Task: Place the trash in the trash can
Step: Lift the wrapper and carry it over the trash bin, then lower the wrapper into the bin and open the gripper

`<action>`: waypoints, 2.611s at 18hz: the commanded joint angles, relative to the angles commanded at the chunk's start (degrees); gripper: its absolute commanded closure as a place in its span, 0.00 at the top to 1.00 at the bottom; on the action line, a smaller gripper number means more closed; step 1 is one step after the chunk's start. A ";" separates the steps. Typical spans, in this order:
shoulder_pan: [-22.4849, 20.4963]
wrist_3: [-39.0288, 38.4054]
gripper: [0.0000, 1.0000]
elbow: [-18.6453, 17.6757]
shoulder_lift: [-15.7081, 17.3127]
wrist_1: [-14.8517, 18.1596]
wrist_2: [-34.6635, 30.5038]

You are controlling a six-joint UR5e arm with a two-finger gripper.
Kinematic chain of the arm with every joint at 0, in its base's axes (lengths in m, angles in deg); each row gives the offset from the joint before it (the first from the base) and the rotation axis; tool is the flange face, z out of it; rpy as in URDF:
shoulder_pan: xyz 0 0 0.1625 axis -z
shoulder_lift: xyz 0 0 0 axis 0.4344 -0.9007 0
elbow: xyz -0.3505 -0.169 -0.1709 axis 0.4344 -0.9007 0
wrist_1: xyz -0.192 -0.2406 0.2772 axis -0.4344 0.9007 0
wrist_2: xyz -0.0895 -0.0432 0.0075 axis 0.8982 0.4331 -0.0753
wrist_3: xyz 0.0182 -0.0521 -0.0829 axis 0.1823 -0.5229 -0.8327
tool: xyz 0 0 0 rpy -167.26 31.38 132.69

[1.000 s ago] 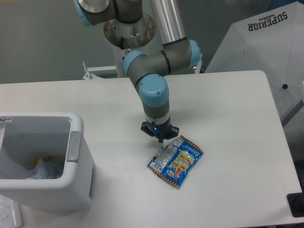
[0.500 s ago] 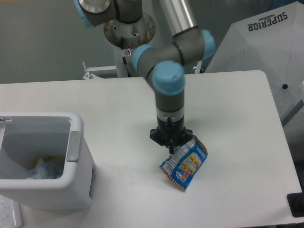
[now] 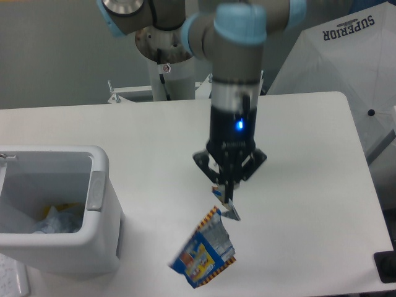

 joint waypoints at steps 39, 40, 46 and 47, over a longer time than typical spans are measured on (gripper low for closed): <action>17.85 -0.45 0.00 -4.73 1.60 -1.05 11.08; 17.85 -0.36 0.00 -5.52 1.16 -1.23 10.47; 17.85 2.71 0.27 -6.76 -0.60 -1.23 6.34; 17.85 4.28 0.55 -6.76 -0.60 -1.23 6.07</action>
